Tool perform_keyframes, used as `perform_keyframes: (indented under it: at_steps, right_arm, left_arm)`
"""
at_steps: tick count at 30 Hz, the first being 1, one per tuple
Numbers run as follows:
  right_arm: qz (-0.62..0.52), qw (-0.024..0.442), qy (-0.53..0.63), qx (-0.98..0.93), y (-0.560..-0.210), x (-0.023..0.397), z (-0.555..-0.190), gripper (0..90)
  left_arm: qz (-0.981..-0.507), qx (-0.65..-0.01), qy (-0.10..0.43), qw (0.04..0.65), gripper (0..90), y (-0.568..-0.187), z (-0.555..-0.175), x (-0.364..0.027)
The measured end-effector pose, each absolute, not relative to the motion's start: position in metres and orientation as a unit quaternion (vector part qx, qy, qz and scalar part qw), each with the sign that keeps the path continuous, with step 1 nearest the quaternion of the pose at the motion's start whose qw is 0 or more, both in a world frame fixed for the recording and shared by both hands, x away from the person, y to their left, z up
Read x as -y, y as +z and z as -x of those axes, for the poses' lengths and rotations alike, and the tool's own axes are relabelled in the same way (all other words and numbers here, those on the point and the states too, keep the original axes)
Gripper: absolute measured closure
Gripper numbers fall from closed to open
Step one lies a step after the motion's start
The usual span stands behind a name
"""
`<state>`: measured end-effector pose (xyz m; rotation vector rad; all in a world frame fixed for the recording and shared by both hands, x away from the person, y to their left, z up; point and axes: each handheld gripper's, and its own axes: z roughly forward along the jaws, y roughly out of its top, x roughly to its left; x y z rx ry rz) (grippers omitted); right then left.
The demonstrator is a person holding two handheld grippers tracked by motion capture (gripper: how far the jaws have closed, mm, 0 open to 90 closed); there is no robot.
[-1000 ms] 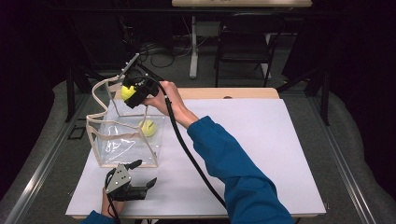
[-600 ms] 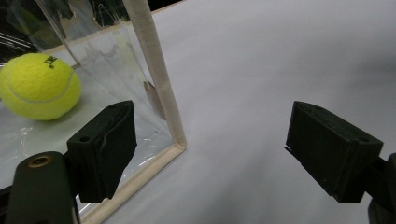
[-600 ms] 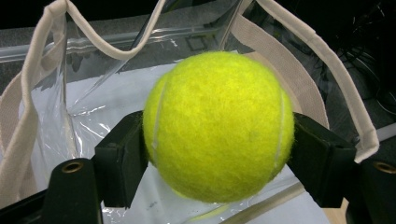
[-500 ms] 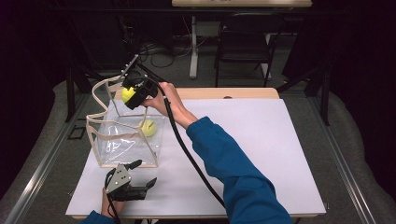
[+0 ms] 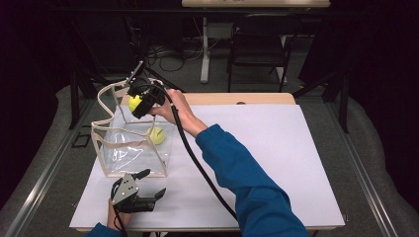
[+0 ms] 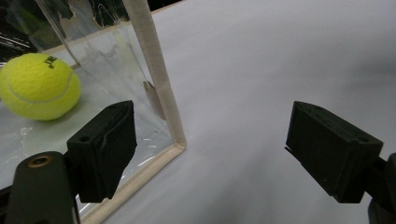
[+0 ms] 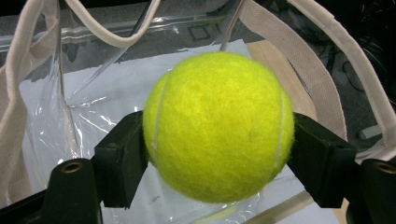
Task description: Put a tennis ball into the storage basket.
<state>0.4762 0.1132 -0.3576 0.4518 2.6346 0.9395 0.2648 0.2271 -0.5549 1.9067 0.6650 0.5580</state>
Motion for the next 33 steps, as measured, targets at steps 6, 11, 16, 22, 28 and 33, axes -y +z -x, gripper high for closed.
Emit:
perform_keyframes:
  at_steps: [6,11,16,22,28,33]
  right_arm:
    - [-0.159,0.151,0.315,-0.924,-0.362,-0.118,-0.477,25.6]
    - [-0.161,0.149,0.302,-0.928,-0.365,-0.121,-0.480,22.5]
    - [-0.171,0.144,0.332,-0.916,-0.358,-0.114,-0.479,4.5]
    - [-0.182,0.121,0.381,-0.898,-0.346,-0.091,-0.479,0.0]
    - [-0.184,0.115,0.408,-0.887,-0.338,-0.067,-0.477,0.0]
    - [-0.183,0.117,0.414,-0.884,-0.336,-0.051,-0.471,0.0]
  left_arm:
    - [-0.788,-0.275,0.230,0.501,16.1,-0.555,-0.265,-0.227]
    - [-0.788,-0.275,0.229,0.501,16.1,-0.555,-0.265,-0.227]
    - [-0.788,-0.276,0.229,0.501,16.1,-0.555,-0.265,-0.227]
    - [-0.790,-0.272,0.228,0.501,16.2,-0.555,-0.264,-0.226]
    - [-0.790,-0.274,0.227,0.499,16.1,-0.555,-0.264,-0.225]
    - [-0.791,-0.274,0.226,0.498,16.1,-0.556,-0.265,-0.225]
